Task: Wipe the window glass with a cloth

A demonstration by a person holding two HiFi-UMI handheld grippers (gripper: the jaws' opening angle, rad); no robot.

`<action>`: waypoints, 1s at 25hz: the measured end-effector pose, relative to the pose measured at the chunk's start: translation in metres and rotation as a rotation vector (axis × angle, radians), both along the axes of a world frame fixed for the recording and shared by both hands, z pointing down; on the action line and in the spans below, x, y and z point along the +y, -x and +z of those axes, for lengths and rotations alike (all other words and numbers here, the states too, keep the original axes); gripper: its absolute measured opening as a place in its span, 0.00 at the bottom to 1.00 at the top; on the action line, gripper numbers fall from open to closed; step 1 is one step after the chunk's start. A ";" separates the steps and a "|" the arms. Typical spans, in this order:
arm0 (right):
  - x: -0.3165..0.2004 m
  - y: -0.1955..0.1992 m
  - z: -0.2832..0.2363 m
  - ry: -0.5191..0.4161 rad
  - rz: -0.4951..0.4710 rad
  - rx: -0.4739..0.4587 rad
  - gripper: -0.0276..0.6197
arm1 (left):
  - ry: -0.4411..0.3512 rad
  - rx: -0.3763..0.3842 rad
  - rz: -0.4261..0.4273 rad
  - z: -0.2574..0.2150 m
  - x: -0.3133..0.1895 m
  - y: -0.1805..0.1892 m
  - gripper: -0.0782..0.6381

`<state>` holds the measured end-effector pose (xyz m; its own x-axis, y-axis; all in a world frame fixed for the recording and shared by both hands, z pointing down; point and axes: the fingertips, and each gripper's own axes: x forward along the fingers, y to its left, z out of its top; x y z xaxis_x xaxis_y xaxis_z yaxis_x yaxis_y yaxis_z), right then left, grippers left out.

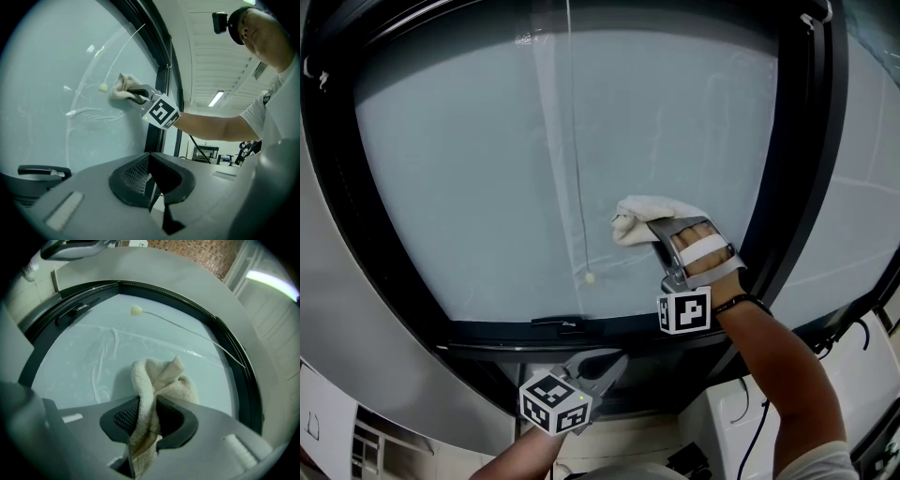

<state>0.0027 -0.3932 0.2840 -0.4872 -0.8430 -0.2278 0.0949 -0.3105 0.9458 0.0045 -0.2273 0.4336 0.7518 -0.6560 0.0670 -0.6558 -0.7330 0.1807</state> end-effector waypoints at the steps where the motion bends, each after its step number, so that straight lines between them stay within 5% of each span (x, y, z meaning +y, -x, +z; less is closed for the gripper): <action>1: 0.000 0.000 0.002 0.002 -0.003 -0.004 0.18 | 0.001 0.000 0.000 0.000 0.000 0.000 0.13; 25: 0.003 0.004 0.079 0.087 -0.027 -0.030 0.18 | 0.024 -0.004 0.003 0.008 -0.008 0.000 0.13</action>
<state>-0.0018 -0.3907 0.3632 -0.5043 -0.8468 -0.1694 0.0587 -0.2293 0.9716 0.0043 -0.2356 0.4414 0.7536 -0.6518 0.0857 -0.6542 -0.7307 0.1953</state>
